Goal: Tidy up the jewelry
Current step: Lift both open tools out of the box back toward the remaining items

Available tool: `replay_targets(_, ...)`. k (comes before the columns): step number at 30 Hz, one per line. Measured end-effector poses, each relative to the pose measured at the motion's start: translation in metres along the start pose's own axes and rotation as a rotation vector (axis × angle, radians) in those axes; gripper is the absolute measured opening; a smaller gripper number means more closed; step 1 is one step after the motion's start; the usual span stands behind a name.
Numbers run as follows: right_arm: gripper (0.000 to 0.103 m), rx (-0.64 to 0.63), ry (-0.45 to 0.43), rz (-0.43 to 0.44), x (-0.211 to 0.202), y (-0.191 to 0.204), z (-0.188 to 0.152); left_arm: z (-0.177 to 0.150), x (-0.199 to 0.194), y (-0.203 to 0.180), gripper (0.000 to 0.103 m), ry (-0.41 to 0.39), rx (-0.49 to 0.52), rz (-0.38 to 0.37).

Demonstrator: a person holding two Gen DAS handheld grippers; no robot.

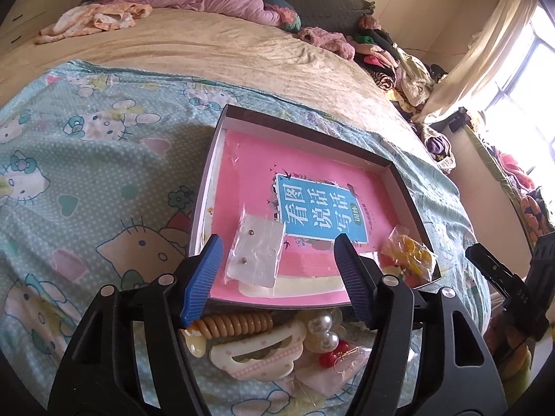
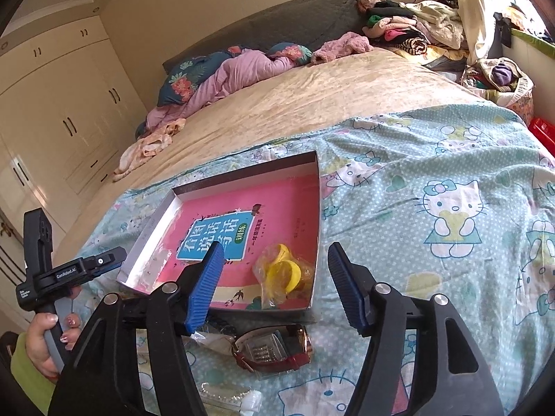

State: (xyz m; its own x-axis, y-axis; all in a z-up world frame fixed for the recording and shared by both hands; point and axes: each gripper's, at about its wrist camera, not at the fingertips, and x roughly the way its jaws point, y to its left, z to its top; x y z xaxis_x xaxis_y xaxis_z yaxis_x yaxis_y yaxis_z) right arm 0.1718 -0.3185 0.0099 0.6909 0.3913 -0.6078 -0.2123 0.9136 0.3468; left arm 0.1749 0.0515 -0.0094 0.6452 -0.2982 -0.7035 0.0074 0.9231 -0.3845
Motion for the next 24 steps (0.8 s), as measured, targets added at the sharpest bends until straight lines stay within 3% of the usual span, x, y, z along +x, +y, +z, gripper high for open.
replay_targets(5,0.069,-0.028,-0.03,0.0,-0.015,0.008,0.002,0.0,-0.016,-0.005,0.071,-0.024,0.001,-0.001)
replay_targets(11,0.073,-0.061,-0.06,0.0,-0.031,0.016,0.005,0.001,-0.041,-0.007,0.093,-0.084,-0.004,0.0)
replay_targets(12,0.084,-0.066,-0.065,0.001,-0.034,0.018,0.005,0.001,-0.046,-0.007,0.093,-0.095,-0.006,0.005)
replay_targets(13,0.087,-0.069,-0.079,-0.001,-0.038,0.019,0.004,0.001,-0.049,-0.007,0.093,-0.101,-0.008,0.008)
replay_targets(24,0.087,-0.137,-0.116,0.029,-0.061,0.04,0.001,-0.01,-0.081,-0.008,0.093,-0.148,-0.001,0.035)
